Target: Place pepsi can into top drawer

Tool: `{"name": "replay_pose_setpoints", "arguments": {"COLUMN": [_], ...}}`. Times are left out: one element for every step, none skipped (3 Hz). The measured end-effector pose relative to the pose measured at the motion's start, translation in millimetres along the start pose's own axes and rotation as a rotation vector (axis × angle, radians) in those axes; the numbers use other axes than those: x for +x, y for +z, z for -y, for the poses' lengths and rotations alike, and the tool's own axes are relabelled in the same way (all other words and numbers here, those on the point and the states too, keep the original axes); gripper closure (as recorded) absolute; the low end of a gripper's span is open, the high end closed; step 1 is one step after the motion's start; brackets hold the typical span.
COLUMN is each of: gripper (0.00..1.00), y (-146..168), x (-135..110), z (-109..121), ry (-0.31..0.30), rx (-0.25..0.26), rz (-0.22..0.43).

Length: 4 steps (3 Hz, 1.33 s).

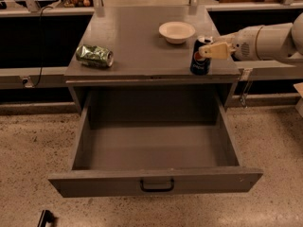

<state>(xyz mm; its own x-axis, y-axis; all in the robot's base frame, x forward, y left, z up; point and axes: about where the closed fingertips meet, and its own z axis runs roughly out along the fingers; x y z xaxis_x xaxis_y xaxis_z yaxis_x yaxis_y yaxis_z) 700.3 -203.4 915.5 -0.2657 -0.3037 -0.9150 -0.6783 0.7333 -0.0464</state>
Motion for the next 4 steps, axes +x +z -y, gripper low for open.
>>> {"name": "replay_pose_setpoints", "arguments": {"gripper": [0.71,0.93,1.0,1.0], "y": [15.3,25.0,24.8,19.1], "x": [16.9,23.0,22.6,4.8], "z": [-3.5,-6.1,-6.1,-23.1], "ry": [0.028,0.058,0.058,0.064], "rx": [-0.019,-0.044,-0.044,-0.142], "rz": [-0.003,0.027,0.027,0.065]}}
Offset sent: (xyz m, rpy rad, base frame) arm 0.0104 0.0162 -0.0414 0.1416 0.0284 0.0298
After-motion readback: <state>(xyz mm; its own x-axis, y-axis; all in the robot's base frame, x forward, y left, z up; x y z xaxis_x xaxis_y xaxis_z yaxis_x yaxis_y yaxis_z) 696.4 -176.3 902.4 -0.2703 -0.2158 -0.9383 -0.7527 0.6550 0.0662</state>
